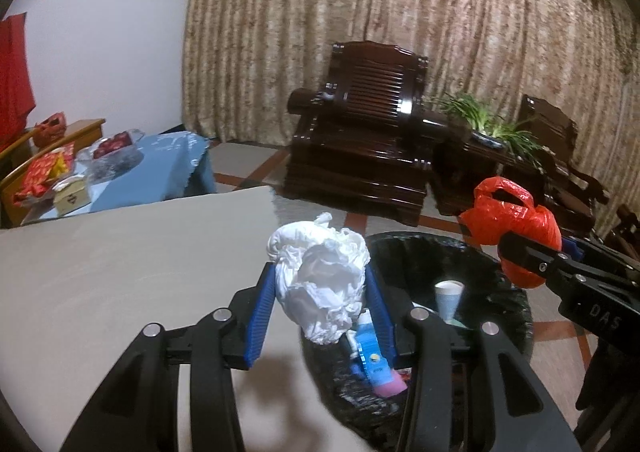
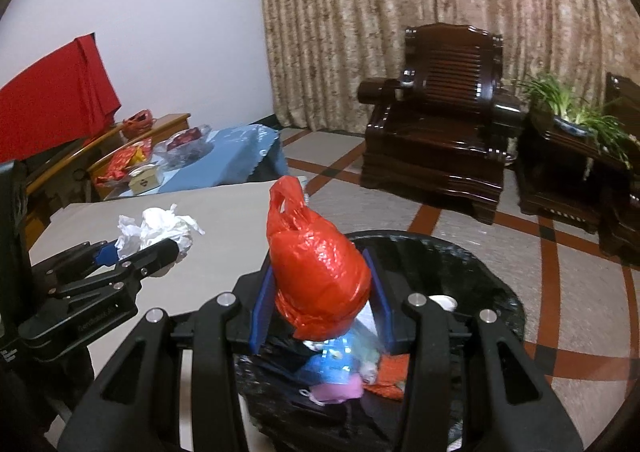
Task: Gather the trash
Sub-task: 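Carry the white tissue ball and red bag over the bin, then open both tools over the bin to drop the tissue and red bag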
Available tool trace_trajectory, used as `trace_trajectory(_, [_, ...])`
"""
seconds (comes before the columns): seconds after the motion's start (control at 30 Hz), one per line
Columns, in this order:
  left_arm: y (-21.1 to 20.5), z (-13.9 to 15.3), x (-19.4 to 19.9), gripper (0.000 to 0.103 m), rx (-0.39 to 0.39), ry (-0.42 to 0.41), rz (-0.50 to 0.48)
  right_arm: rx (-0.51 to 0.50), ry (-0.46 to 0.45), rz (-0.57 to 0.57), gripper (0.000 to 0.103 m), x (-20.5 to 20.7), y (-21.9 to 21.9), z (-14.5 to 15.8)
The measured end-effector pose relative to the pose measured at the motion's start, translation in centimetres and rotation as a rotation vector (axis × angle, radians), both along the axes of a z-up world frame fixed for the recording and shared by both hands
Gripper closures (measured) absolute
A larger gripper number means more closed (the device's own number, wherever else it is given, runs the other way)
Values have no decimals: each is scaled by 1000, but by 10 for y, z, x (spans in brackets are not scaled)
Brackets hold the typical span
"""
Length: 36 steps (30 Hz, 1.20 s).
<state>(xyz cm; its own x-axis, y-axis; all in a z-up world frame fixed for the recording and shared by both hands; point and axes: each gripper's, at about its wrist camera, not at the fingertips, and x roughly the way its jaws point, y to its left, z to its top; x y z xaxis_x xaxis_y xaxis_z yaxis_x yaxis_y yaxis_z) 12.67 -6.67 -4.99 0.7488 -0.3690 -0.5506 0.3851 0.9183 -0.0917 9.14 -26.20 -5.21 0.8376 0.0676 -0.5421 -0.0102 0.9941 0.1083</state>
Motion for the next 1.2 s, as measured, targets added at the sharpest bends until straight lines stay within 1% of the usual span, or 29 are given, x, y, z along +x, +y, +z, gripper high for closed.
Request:
trace_trajectory(0.3, [-46,-9,2,58,5,0,-77,-2,9,-80,61,-17,-38,-8])
trace_trajectory(0.63, [-90,-25,7,58,12,7,-134,-9,28,-141,61,-22,-67,-19])
trace_trajectory(1.0, [-110,-45,24,57,35,32,-160,-6,58,-169,61,-14,-86,-36])
trace_trajectory(1.03, [-112,-47,25,57,35,37,-163,-8,62,-169,60,-12,-87,-38])
trace_trajectory(1.07, [-113,-48,27,54,30,44,-170,-10,64,-169,56,-11,-87,-40])
trace_trajectory(1.1, [-113,-49,28,51,26,49,-176,-12,66,-173,45,-11,-86,-41])
trace_trajectory(1.13, [-113,-49,28,49,24,51,-179,-18,64,-182,37,-10,-87,-42])
trace_trajectory(1.17, [-113,-48,29,44,23,50,-181,-22,64,-186,34,-10,-88,-42])
trace_trajectory(1.2, [-112,-48,29,39,23,48,-180,-26,63,-189,29,-10,-88,-43])
